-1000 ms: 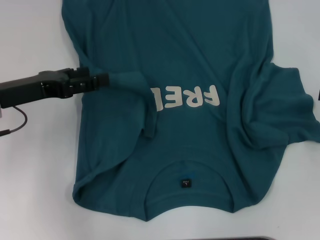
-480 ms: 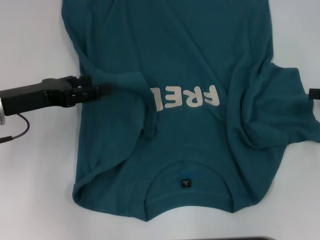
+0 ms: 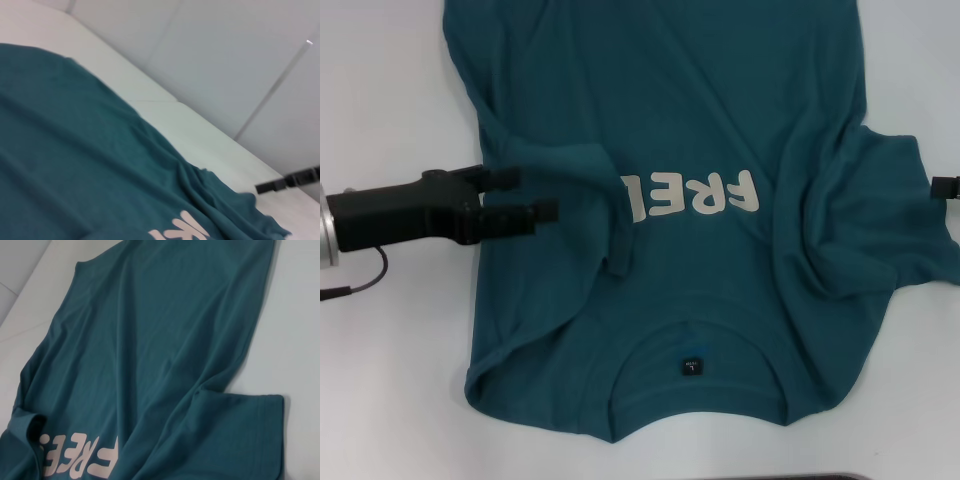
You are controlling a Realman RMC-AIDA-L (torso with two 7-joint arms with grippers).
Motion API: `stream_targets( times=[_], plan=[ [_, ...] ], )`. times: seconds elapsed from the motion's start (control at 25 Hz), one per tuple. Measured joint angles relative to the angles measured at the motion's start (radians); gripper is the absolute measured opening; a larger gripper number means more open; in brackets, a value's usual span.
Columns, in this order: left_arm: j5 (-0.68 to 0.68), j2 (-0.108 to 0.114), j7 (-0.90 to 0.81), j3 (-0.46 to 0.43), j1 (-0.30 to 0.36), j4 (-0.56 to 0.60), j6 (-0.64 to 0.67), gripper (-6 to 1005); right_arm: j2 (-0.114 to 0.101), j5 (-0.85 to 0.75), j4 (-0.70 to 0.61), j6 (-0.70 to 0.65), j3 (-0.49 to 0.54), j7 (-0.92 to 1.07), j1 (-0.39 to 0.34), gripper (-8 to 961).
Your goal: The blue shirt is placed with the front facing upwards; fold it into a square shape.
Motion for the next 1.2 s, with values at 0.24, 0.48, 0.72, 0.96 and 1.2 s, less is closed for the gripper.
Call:
stream_targets(
  times=[0.24, 0.48, 0.72, 0.96, 1.2],
  plan=[
    [0.000, -0.001, 0.127, 0.003, -0.002, 0.035, 0.013, 873, 0.002, 0.000, 0.001, 0.000, -0.001, 0.000, 0.001, 893],
    [-0.009, -0.010, 0.240, -0.006, 0.004, 0.043, 0.070, 873, 0.002, 0.001, 0.015, 0.003, -0.001, 0.003, 0.005, 892],
    [-0.013, -0.013, 0.282, -0.011, 0.005, 0.052, 0.136, 874, 0.002, 0.001, 0.016, 0.004, -0.003, 0.013, 0.005, 891],
    [-0.005, -0.013, 0.279, -0.005, 0.004, 0.054, 0.118, 874, 0.002, 0.001, 0.029, 0.017, -0.008, 0.014, 0.005, 890],
    [0.013, -0.012, 0.272, -0.001, 0.006, 0.058, 0.096, 874, 0.006, 0.000, 0.029, 0.024, -0.008, 0.014, 0.008, 890]
  ],
)
